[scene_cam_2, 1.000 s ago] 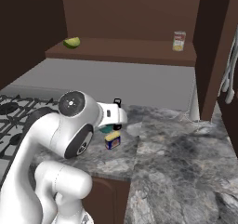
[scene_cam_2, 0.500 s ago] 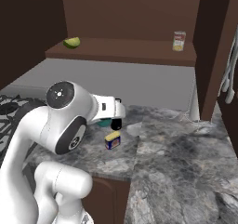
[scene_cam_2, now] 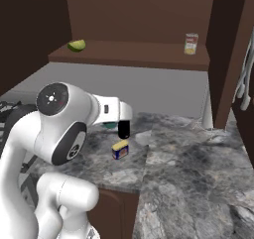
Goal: Pick the cans from the counter and place them in their designated side in the cabinet.
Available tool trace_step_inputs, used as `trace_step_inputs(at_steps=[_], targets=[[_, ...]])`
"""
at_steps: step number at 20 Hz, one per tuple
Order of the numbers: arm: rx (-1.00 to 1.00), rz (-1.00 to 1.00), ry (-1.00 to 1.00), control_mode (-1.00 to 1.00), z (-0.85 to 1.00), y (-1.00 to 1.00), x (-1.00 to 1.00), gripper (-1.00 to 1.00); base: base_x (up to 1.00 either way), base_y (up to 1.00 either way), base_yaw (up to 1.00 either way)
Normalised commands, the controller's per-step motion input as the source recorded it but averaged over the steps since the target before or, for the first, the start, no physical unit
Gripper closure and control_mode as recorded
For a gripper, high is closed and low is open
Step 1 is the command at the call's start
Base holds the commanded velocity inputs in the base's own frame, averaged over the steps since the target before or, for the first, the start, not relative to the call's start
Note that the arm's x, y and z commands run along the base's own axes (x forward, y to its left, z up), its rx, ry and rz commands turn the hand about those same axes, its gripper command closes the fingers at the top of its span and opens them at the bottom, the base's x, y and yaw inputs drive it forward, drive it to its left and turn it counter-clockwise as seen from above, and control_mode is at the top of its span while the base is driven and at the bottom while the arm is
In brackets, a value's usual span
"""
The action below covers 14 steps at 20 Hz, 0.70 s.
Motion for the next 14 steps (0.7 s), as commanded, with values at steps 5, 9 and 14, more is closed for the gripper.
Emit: trace_step_inputs(at_steps=[5,9,14], targets=[[0.0,-0.02,-0.11,-1.0,0.34,0.0,-0.13,1.0,0.0,0.0,0.0],[0.0,-0.02,-0.15,-1.0,0.31,0.0,-0.14,1.0,0.0,0.0,0.0],[0.0,-0.01,-0.12,-1.0,0.26,0.01,-0.04,1.0,0.0,0.0,0.0]])
